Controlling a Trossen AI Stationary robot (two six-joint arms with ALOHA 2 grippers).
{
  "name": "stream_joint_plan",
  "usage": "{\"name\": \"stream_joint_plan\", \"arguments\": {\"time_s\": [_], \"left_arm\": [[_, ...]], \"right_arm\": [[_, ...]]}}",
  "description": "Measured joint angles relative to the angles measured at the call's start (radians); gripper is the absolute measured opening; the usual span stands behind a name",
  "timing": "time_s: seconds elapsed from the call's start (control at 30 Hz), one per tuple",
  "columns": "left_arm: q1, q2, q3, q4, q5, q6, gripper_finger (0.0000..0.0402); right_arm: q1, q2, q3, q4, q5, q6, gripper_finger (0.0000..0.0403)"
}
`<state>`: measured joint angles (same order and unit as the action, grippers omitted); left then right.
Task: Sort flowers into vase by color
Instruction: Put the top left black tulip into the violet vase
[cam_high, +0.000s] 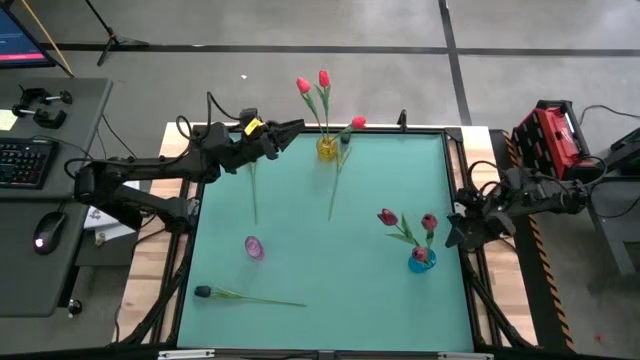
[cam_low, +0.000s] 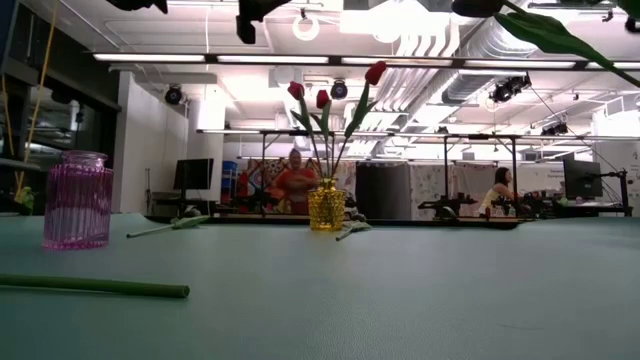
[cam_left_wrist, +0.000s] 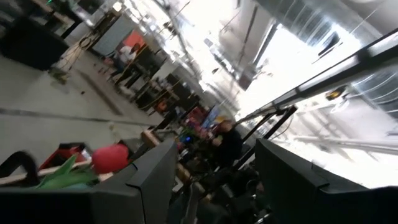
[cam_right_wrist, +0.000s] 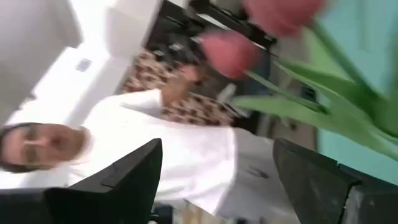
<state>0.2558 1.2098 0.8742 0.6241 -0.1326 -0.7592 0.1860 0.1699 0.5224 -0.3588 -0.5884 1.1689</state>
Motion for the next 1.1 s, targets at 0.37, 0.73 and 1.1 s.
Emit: {"name": "stream_joint_plan", "arguments": {"time_s": [0.37, 0.73, 1.1], "left_arm": [[0.035, -0.001, 0.000, 0.124, 0.000, -0.023, 0.0204], [0.145, -0.001, 0.000, -0.035, 0.063, 0.016, 0.0204], [0.405, -0.001, 0.164, -0.914, 0.168, 0.206, 0.0204]], "right_arm": [[0.000, 0.008, 0.002, 0.532, 0.193, 0.003, 0.0293], [0.000, 0.300, 0.002, 0.631, 0.578, -0.453, 0.0293], [-0.174, 0.686, 0.426, 0.428, 0.811, -0.807, 0.0293]]}}
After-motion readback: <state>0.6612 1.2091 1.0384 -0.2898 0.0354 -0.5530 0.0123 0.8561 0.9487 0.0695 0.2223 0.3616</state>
